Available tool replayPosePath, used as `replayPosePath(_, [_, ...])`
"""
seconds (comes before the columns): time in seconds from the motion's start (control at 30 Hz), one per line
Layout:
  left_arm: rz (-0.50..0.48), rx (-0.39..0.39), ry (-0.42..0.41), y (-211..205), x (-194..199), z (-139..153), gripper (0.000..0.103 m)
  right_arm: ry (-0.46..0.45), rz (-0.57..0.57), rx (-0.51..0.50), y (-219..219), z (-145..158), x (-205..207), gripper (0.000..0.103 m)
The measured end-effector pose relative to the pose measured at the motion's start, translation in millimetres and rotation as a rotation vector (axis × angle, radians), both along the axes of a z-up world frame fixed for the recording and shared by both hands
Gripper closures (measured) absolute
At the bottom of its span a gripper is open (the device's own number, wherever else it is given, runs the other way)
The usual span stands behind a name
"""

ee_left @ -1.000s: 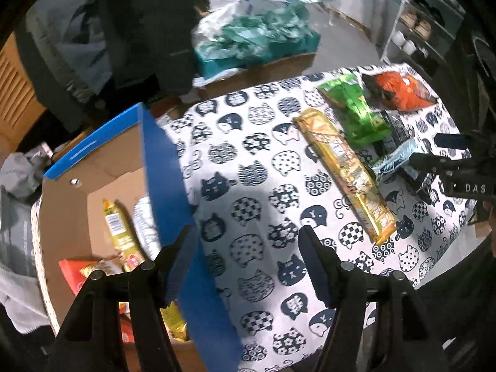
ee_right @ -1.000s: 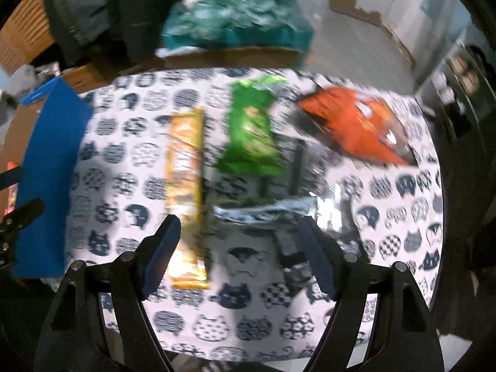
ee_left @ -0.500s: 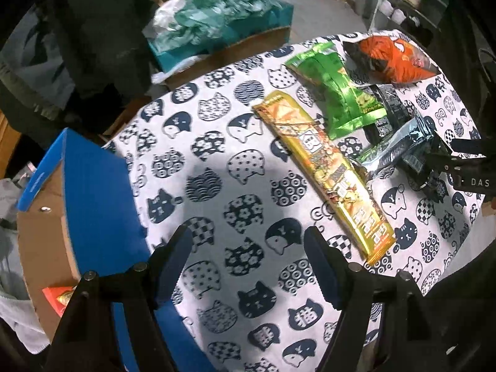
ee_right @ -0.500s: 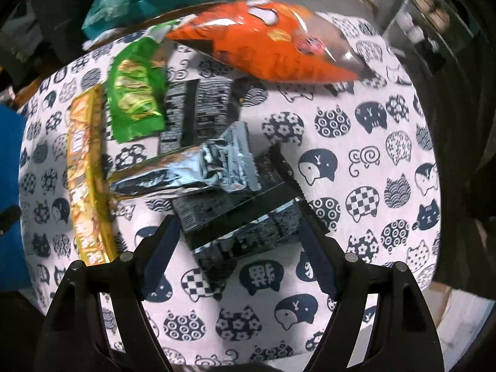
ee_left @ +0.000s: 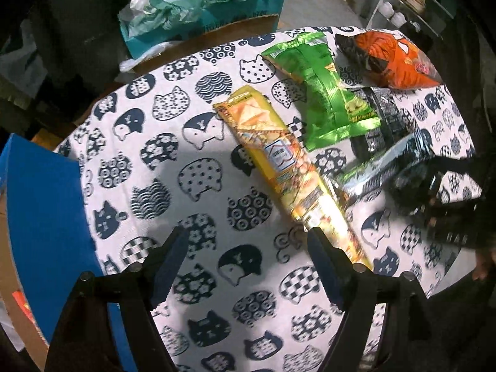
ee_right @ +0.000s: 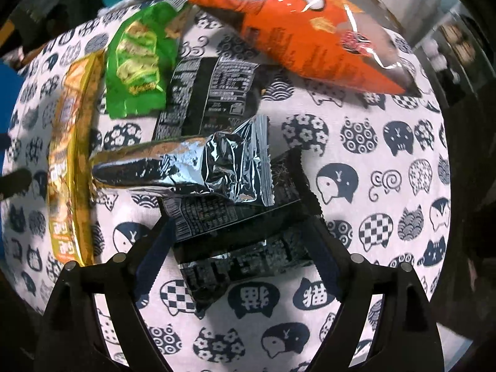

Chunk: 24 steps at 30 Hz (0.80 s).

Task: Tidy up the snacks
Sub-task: 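Close the right tool on the black packet while left tool grasps the yellow wafer stick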

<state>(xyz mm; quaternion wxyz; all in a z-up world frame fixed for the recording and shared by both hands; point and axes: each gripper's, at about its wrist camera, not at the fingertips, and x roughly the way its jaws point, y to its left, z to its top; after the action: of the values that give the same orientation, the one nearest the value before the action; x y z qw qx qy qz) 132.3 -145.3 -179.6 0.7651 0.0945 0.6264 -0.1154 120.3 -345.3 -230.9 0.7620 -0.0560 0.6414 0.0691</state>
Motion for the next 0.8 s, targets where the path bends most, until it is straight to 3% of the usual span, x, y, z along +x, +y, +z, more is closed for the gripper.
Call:
replayPosePath(0.4, [0.068,-0.09,0.071,-23.7,22.5,-29.5,0.019,0.006,0.064,-0.007,-3.2,-16.0,7.0,0.012])
replayPosePath(0.53, [0.086,-0.079,0.079,-26.2,34.6,-41.4,0.018,0.039,0.113,-0.054,6.9,-31.5,6.3,0.003])
replayPosePath(0.8, [0.08,-0.086,0.081,-33.4,40.4,-58.1,0.019,0.062,0.061,0.004,-4.9,-38.7,18.1,0.005])
